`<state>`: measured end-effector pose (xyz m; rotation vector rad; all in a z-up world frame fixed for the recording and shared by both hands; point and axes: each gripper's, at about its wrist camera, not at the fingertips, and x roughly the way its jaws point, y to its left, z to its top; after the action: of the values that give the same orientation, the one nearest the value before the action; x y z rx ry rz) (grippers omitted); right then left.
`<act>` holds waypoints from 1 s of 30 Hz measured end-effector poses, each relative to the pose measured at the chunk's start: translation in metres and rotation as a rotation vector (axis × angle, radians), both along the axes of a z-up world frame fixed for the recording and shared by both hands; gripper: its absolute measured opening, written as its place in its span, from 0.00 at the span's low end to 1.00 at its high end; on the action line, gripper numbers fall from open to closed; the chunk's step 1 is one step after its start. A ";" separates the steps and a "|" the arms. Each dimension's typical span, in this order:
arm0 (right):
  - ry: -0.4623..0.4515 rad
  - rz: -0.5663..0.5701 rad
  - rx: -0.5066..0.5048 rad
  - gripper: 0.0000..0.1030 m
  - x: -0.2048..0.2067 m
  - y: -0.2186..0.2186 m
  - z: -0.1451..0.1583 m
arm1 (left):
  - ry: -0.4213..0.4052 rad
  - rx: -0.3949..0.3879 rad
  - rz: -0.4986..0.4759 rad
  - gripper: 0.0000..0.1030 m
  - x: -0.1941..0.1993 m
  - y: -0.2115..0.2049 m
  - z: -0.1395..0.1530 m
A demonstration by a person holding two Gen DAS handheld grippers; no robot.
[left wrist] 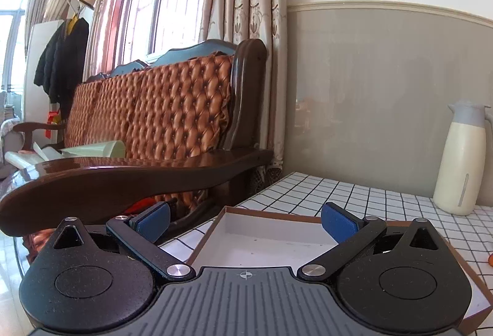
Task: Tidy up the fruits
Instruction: 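Open the left gripper over the tray while the right gripper releases the dark fruit there, then move both open grippers away from the tray toward the remaining fruit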
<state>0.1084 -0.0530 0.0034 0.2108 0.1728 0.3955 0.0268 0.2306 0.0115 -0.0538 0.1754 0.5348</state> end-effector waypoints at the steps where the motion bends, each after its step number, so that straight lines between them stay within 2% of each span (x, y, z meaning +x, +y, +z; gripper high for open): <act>1: 0.006 -0.002 -0.003 0.94 0.000 -0.001 -0.001 | 0.005 0.021 0.007 1.00 0.000 -0.003 0.001; 3: 0.020 0.005 -0.007 0.94 0.000 -0.002 -0.002 | 0.015 0.041 0.007 1.00 0.001 -0.006 0.002; 9: -0.006 0.022 -0.034 0.94 -0.011 -0.005 0.002 | 0.046 0.007 -0.029 1.00 0.000 -0.015 0.001; 17: 0.023 0.048 -0.055 0.94 -0.018 -0.016 0.003 | 0.057 -0.001 -0.050 1.00 0.001 -0.032 0.001; 23: 0.179 0.081 -0.123 0.94 -0.010 -0.020 -0.005 | 0.086 0.004 -0.073 1.00 0.005 -0.049 -0.001; 26: 0.254 0.075 -0.096 0.94 -0.010 -0.030 -0.011 | 0.084 -0.009 -0.104 1.00 0.007 -0.058 -0.001; 30: 0.300 0.057 -0.048 0.94 -0.012 -0.049 -0.014 | 0.084 0.007 -0.156 1.00 0.010 -0.076 -0.002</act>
<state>0.0964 -0.1021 -0.0108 0.2173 0.4837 0.4146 0.0367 0.1544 0.0099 -0.0107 0.2576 0.3825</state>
